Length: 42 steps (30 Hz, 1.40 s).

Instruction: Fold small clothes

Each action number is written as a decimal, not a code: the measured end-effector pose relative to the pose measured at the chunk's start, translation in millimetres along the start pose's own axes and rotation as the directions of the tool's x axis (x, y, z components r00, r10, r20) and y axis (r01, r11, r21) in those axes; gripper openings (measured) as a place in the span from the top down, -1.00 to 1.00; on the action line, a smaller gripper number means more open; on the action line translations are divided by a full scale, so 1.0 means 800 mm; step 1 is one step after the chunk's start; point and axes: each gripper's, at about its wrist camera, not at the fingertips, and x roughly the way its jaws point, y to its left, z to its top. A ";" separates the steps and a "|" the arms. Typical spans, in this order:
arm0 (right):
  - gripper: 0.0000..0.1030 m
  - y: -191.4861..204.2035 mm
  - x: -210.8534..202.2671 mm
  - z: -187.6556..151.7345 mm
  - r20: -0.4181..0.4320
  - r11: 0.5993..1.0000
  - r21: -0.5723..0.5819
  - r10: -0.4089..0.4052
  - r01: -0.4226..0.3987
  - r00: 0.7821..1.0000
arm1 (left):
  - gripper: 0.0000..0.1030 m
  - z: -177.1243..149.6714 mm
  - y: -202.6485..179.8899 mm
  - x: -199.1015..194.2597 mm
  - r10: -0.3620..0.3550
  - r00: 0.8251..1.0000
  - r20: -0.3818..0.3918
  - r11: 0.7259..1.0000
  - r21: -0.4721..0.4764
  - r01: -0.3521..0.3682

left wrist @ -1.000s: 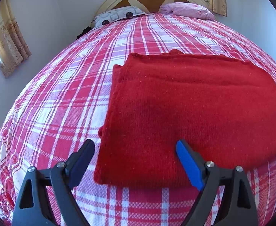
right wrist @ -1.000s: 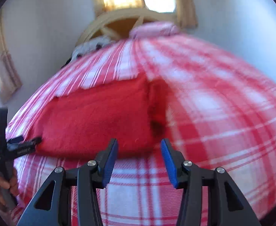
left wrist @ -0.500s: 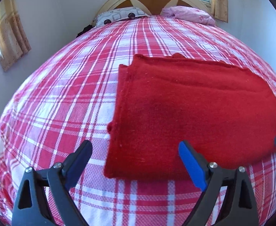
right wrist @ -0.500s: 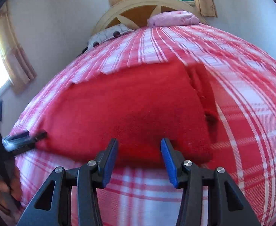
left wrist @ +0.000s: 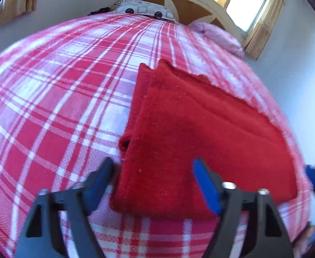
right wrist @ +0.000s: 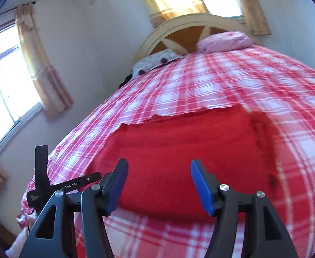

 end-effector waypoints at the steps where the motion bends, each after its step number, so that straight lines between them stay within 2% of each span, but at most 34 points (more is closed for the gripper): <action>1: -0.20 0.007 0.013 0.006 -0.024 1.000 -0.008 0.019 -0.020 1.000 | 0.14 0.000 0.003 -0.001 -0.009 1.000 -0.004 1.000 -0.018 0.009; 2: -0.20 0.014 0.023 0.010 -0.039 0.999 -0.011 0.036 -0.036 0.999 | 0.39 0.001 0.008 -0.001 0.001 1.000 -0.004 0.999 -0.037 -0.001; 4: -0.20 0.026 0.044 0.020 -0.071 0.998 -0.013 0.056 -0.057 0.996 | 0.63 0.004 0.019 0.000 -0.012 1.000 -0.004 0.997 -0.073 0.012; 5: -0.20 0.030 0.052 0.022 -0.084 0.998 -0.012 0.063 -0.064 0.994 | 0.69 0.003 0.024 -0.002 -0.037 0.999 -0.005 0.994 -0.099 0.036; 6: -0.20 0.034 0.059 0.025 -0.095 0.997 -0.009 0.071 -0.072 0.993 | 0.70 0.003 0.028 -0.005 -0.073 0.997 -0.006 0.989 -0.126 0.072; 8: -0.20 0.045 0.079 0.033 -0.129 0.995 0.002 0.103 -0.104 0.986 | 0.71 0.004 0.028 -0.011 -0.094 0.996 0.006 0.986 -0.137 0.094; 14: -0.20 0.093 0.147 0.062 -0.246 0.986 -0.023 0.157 -0.167 0.956 | 0.75 0.006 0.011 -0.034 -0.078 0.994 0.070 0.992 -0.093 0.085; 17: -0.20 0.110 0.189 0.077 -0.312 0.987 -0.041 0.138 -0.158 0.940 | 0.77 0.006 0.002 -0.043 -0.078 0.991 0.109 0.993 -0.076 0.087; 21: -0.21 0.134 0.239 0.084 -0.392 0.984 -0.073 0.119 -0.159 0.912 | 0.81 0.005 -0.007 -0.052 -0.117 0.981 0.156 0.990 -0.061 0.128; 25: -0.23 0.154 0.278 0.082 -0.441 0.980 -0.144 0.063 -0.140 0.895 | 0.81 0.001 -0.015 -0.047 -0.088 0.981 0.173 0.996 -0.015 0.092; 27: -0.23 0.150 0.279 0.082 -0.427 0.982 -0.125 0.074 -0.140 0.901 | 0.81 -0.001 -0.005 -0.044 -0.036 0.986 0.163 0.999 -0.034 0.042; 28: -0.23 0.141 0.275 0.083 -0.406 0.986 -0.083 0.097 -0.143 0.909 | 0.77 -0.002 0.000 -0.043 -0.011 0.987 0.158 0.999 -0.043 0.019; 30: -0.23 0.125 0.268 0.086 -0.370 0.990 -0.018 0.124 -0.141 0.921 | 0.44 -0.003 0.015 -0.041 0.027 0.989 0.145 0.998 -0.059 -0.019; 32: -0.23 0.109 0.255 0.086 -0.322 0.991 0.039 0.136 -0.130 0.937 | -0.48 -0.004 0.029 -0.035 0.026 0.994 0.108 0.995 -0.095 -0.016; 33: -0.23 0.101 0.248 0.086 -0.300 0.990 0.066 0.141 -0.126 0.944 | -0.60 -0.005 0.038 -0.029 -0.002 0.996 0.092 0.991 -0.130 0.014; 35: -0.23 0.088 0.236 0.085 -0.273 0.987 0.106 0.142 -0.117 0.951 | -0.63 -0.011 0.047 -0.024 -0.047 0.995 0.086 0.981 -0.186 0.063; 37: -0.23 0.083 0.225 0.084 -0.255 0.988 0.110 0.136 -0.111 0.957 | -0.64 -0.012 0.040 -0.025 -0.058 0.994 0.090 0.982 -0.176 0.074; 39: -0.23 0.082 0.209 0.084 -0.232 0.990 0.085 0.126 -0.109 0.964 | -0.63 -0.013 0.034 -0.022 -0.119 0.991 0.065 0.975 -0.180 0.129; 42: -0.23 0.082 0.193 0.085 -0.210 0.992 0.063 0.124 -0.114 0.970 | -0.58 -0.020 0.022 -0.018 -0.245 0.969 0.032 0.948 -0.202 0.246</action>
